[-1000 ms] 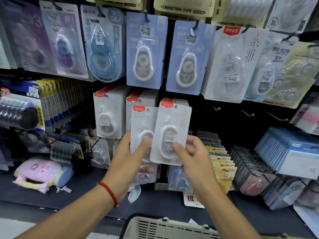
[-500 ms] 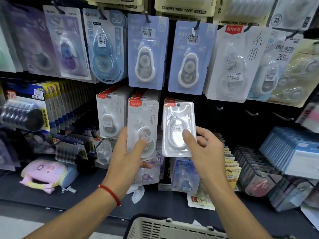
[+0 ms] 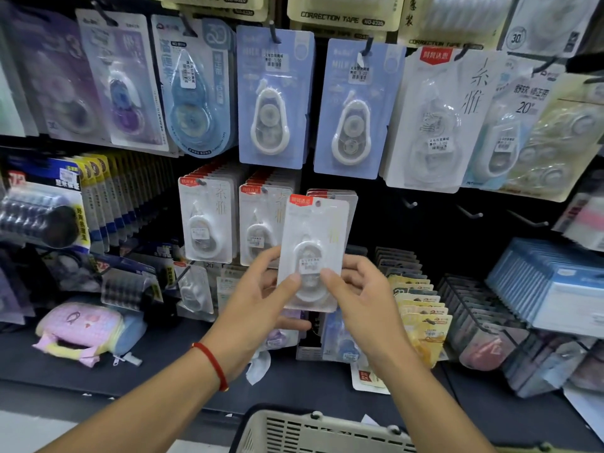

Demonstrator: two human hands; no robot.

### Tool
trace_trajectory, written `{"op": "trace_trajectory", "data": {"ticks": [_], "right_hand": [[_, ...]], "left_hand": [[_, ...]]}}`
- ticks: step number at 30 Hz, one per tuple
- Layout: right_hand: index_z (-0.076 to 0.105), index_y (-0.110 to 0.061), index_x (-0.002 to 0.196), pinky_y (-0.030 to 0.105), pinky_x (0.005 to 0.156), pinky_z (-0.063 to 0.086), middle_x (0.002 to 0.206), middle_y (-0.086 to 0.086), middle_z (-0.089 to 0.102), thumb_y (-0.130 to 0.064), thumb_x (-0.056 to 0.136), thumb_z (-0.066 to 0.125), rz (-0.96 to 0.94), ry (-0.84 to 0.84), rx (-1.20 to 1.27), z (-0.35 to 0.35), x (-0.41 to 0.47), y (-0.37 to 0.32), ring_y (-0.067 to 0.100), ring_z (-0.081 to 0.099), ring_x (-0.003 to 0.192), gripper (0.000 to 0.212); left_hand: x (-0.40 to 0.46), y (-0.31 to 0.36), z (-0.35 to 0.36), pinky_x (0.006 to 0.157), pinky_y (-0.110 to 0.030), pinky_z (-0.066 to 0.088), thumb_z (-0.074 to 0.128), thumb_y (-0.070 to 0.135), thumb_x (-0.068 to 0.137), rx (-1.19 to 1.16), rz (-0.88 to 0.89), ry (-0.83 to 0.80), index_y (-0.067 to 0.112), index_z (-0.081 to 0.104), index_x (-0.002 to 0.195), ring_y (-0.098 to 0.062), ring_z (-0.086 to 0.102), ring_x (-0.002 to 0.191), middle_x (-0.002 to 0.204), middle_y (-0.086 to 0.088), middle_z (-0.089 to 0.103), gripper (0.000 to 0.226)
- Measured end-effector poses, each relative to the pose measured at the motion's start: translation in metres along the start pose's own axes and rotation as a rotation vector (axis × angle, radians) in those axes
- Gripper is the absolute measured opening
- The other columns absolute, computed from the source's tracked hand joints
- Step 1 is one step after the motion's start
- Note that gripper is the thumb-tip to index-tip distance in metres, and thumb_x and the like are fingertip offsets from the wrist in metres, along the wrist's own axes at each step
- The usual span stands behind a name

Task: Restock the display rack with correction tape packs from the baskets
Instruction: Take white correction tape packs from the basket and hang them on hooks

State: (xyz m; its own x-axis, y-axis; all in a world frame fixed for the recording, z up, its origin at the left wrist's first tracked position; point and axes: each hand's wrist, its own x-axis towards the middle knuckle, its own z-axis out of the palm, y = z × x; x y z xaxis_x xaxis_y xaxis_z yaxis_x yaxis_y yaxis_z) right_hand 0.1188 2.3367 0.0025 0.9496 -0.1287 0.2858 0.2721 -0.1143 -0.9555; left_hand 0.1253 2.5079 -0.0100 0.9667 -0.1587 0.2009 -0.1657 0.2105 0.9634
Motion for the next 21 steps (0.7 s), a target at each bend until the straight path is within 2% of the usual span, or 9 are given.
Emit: {"op": "trace_trajectory", "data": {"ticks": [4,7,11,13,15,17,19,21], "right_hand": [[0.068,-0.019,0.120,0.040,0.093,0.061,0.106,-0.001,0.080,-0.022,0.100,0.070,0.016,0.111,0.084,-0.005,0.006,-0.005,0.015,0.076,0.100,0.020],[0.070,-0.020,0.121,0.043,0.094,0.061,0.102,0.000,0.081,-0.026,0.100,0.070,-0.005,0.110,0.083,-0.008,0.007,-0.008,0.016,0.078,0.097,0.022],[0.075,-0.024,0.114,0.053,0.092,0.060,0.093,0.007,0.080,-0.033,0.098,0.072,-0.060,0.157,0.068,-0.011,0.008,-0.012,0.027,0.077,0.093,0.018],[0.076,-0.026,0.113,0.049,0.088,0.062,0.091,0.004,0.081,-0.034,0.097,0.073,-0.084,0.168,0.046,-0.012,0.011,-0.012,0.023,0.078,0.090,0.018],[0.076,-0.028,0.113,0.042,0.079,0.062,0.088,0.001,0.080,-0.037,0.097,0.073,-0.094,0.163,-0.022,-0.014,0.015,-0.009,0.018,0.077,0.085,0.018],[0.072,-0.029,0.119,0.030,0.072,0.057,0.090,-0.005,0.078,-0.042,0.096,0.072,-0.088,0.152,-0.206,-0.016,0.020,0.000,0.012,0.074,0.085,0.026],[0.059,-0.025,0.140,0.023,0.085,0.051,0.121,-0.007,0.069,-0.044,0.097,0.070,-0.096,0.170,-0.517,-0.017,0.020,0.014,0.010,0.066,0.106,0.048],[0.051,-0.018,0.150,0.031,0.101,0.047,0.144,0.000,0.053,-0.036,0.099,0.069,-0.280,0.201,-0.788,-0.014,0.015,0.024,0.016,0.052,0.128,0.057]], "left_hand": [[-0.001,0.001,0.001,0.082,-0.038,0.065,0.063,0.004,0.103,0.051,0.017,0.009,0.045,0.056,0.139,-0.029,0.077,0.096,0.115,-0.003,0.075,0.055],[-0.003,0.006,0.005,0.080,-0.033,0.065,0.061,-0.001,0.102,0.057,0.028,-0.020,0.039,0.054,0.143,-0.028,0.077,0.096,0.114,0.005,0.076,0.057],[-0.005,0.010,0.006,0.080,-0.038,0.065,0.062,-0.003,0.100,0.082,0.058,-0.021,0.030,0.056,0.145,-0.025,0.077,0.094,0.120,0.002,0.075,0.056],[-0.003,0.011,0.005,0.080,-0.039,0.065,0.063,-0.003,0.099,0.071,0.055,-0.020,0.029,0.057,0.144,-0.022,0.075,0.092,0.120,0.002,0.074,0.055],[0.000,0.009,0.003,0.083,-0.035,0.064,0.064,0.000,0.099,0.123,0.062,-0.030,0.033,0.057,0.143,-0.018,0.073,0.099,0.121,0.007,0.074,0.055],[0.003,0.005,-0.004,0.093,-0.024,0.058,0.066,0.006,0.098,0.387,0.130,-0.012,0.042,0.055,0.141,-0.008,0.066,0.115,0.127,0.017,0.069,0.057],[0.009,0.000,-0.016,0.110,-0.022,0.044,0.067,0.013,0.096,0.781,0.248,0.056,0.038,0.051,0.148,-0.003,0.051,0.133,0.142,0.017,0.058,0.060],[0.017,-0.003,-0.028,0.122,-0.032,0.032,0.069,0.013,0.092,1.051,0.382,0.119,0.025,0.050,0.152,-0.013,0.037,0.145,0.155,0.006,0.047,0.064]]}}
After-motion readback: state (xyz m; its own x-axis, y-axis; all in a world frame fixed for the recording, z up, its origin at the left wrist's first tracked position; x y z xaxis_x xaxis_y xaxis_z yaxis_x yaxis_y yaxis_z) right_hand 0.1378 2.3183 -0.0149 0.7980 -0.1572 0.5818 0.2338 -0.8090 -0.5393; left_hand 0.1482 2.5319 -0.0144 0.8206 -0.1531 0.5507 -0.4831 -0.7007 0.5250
